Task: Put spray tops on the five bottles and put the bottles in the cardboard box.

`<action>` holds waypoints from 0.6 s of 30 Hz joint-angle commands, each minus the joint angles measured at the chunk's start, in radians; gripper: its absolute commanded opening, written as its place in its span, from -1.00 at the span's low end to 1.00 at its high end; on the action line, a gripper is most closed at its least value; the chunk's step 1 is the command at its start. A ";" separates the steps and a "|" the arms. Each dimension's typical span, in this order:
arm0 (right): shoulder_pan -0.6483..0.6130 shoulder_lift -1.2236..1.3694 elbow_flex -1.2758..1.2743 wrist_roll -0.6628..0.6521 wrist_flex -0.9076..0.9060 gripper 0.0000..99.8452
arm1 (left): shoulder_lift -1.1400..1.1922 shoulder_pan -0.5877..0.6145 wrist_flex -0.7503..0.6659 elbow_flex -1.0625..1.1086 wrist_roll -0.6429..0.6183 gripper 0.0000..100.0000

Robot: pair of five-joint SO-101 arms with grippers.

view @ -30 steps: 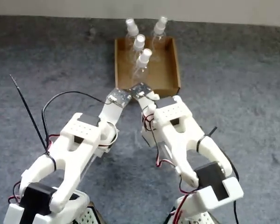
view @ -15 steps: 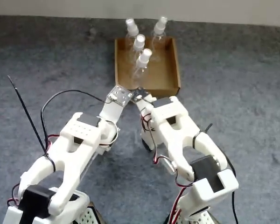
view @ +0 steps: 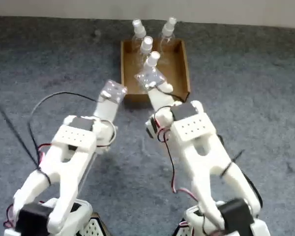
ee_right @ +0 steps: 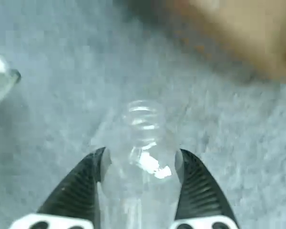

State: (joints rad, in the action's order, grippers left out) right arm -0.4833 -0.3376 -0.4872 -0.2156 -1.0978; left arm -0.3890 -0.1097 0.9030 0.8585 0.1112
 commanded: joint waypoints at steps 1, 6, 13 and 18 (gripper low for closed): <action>-0.058 -0.176 -0.071 0.026 0.071 -0.99 | -0.209 0.071 0.000 -0.079 -0.081 -0.99; -0.117 -0.271 -0.242 0.072 0.216 -0.99 | -0.446 0.071 0.117 -0.171 -0.083 -0.99; -0.119 -0.381 -0.377 0.089 0.291 -0.99 | -0.591 0.071 0.186 -0.383 -0.141 -0.99; -0.151 -0.456 -0.423 0.087 0.308 -0.99 | -0.653 0.073 0.114 -0.403 -0.265 -0.99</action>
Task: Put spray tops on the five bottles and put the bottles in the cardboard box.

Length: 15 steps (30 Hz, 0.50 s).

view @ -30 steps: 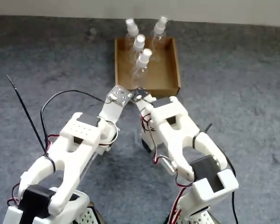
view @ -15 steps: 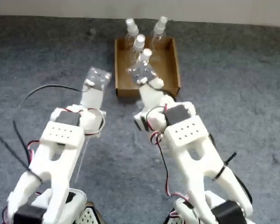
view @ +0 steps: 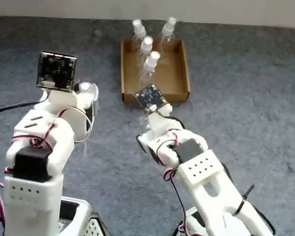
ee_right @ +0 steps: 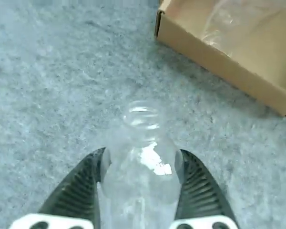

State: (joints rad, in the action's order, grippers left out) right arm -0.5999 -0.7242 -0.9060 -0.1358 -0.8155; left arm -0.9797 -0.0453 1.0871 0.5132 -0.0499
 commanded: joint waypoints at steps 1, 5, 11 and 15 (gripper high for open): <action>-0.051 -0.077 -0.018 0.008 0.025 -0.99 | -0.084 0.015 -0.091 -0.045 -0.133 -0.99; -0.170 -0.085 -0.042 0.008 0.148 -0.99 | -0.211 0.085 -0.157 0.045 -0.233 -0.99; -0.288 -0.087 -0.147 0.009 0.423 -0.99 | -0.492 0.193 -0.282 0.283 -0.339 -0.99; -0.302 -0.087 -0.237 0.009 0.541 -0.99 | -0.650 0.185 -0.365 0.452 -0.348 -0.99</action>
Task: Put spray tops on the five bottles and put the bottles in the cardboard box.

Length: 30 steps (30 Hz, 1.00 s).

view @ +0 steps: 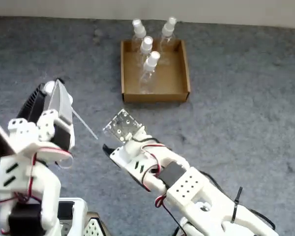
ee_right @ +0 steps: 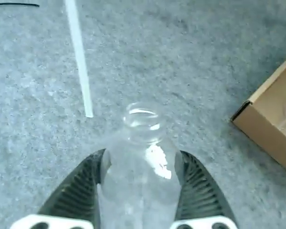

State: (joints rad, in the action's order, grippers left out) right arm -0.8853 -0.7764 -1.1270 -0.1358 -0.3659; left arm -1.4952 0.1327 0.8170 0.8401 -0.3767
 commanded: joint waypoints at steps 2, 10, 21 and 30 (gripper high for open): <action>-0.016 -0.035 -0.044 0.011 0.117 -0.99 | -0.183 -0.022 -0.121 0.156 -0.021 -0.99; -0.018 -0.042 -0.067 0.011 0.125 -0.99 | -0.203 -0.058 -0.126 0.183 -0.017 -0.99; -0.018 -0.042 -0.068 0.011 0.125 -0.99 | -0.203 -0.108 -0.241 0.298 -0.017 -0.99; -0.019 -0.035 -0.068 0.011 0.125 -0.99 | -0.213 -0.116 -0.241 0.259 -0.017 -0.99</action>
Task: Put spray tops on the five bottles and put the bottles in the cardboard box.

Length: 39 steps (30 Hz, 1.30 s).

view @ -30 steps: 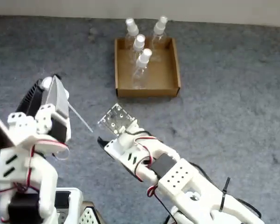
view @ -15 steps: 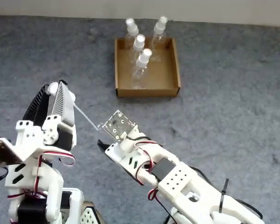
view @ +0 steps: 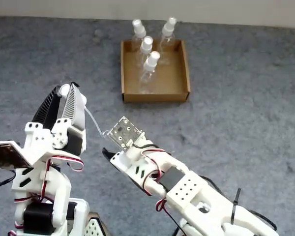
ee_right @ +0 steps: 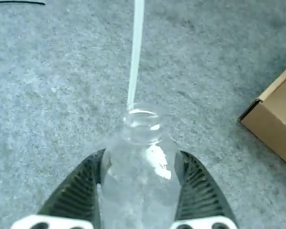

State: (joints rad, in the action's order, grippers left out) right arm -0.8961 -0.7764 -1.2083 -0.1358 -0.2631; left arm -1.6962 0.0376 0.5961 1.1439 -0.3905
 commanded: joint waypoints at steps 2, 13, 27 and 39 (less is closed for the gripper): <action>-0.008 -0.035 0.013 0.011 0.022 -0.99 | -0.012 -0.025 -0.018 -0.068 -0.005 -0.99; -0.008 -0.033 0.012 0.011 0.021 -0.99 | -0.012 -0.027 -0.025 -0.053 -0.006 -0.99; -0.038 -0.042 -0.027 0.011 0.024 -0.99 | -0.007 -0.084 -0.002 -0.054 -0.002 -0.99; 0.010 -0.044 -0.028 0.014 0.024 -0.99 | -0.013 -0.048 0.003 -0.039 0.049 -0.99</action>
State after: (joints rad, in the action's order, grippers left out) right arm -0.9007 -0.7841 -1.2497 -0.1297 -0.2601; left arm -1.7024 -0.0315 0.5961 1.1162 -0.3521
